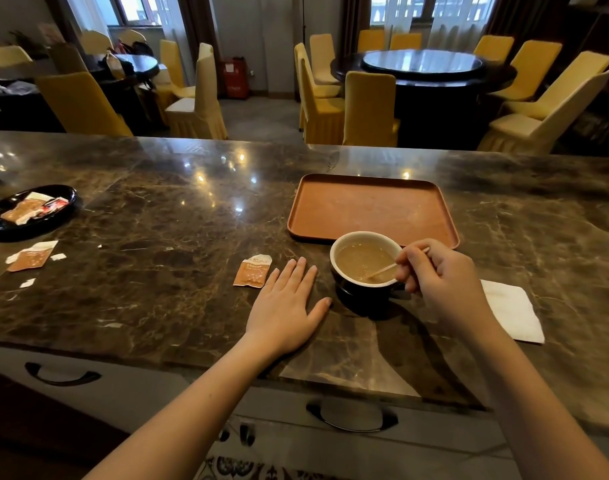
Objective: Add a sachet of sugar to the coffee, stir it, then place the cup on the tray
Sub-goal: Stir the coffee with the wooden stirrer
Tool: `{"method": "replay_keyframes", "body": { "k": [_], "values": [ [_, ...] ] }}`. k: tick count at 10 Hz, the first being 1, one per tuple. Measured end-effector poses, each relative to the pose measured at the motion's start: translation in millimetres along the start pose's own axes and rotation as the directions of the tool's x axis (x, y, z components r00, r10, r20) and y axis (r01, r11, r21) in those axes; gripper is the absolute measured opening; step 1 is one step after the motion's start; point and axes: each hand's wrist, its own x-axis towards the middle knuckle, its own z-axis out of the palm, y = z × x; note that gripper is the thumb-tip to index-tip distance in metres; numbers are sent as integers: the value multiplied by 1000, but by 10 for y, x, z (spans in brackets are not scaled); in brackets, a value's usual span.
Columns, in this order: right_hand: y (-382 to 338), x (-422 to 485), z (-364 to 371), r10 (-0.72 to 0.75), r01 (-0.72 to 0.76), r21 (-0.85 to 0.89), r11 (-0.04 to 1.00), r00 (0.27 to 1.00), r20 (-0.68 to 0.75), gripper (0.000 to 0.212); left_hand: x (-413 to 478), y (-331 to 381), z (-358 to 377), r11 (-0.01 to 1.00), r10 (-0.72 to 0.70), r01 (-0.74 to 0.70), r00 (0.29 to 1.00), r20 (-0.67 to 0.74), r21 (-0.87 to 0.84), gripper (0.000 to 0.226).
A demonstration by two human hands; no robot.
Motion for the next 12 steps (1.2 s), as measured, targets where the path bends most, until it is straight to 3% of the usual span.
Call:
{"method": "replay_keyframes", "body": {
  "k": [5, 8, 12],
  "values": [
    [-65, 97, -335, -208, 169, -196, 966, 958, -197, 21, 7, -3, -1, 1000, -1, 1, 1000, 13, -1, 65],
    [-125, 6, -351, -290, 229, -313, 922, 943, -165, 21, 19, -2, 1, 1000, -4, 4, 1000, 12, 4, 65],
    [-44, -77, -384, -325, 282, -254, 925, 935, -145, 21, 7, 11, -17, 1000, -4, 4, 1000, 13, 11, 65]
  ]
}}
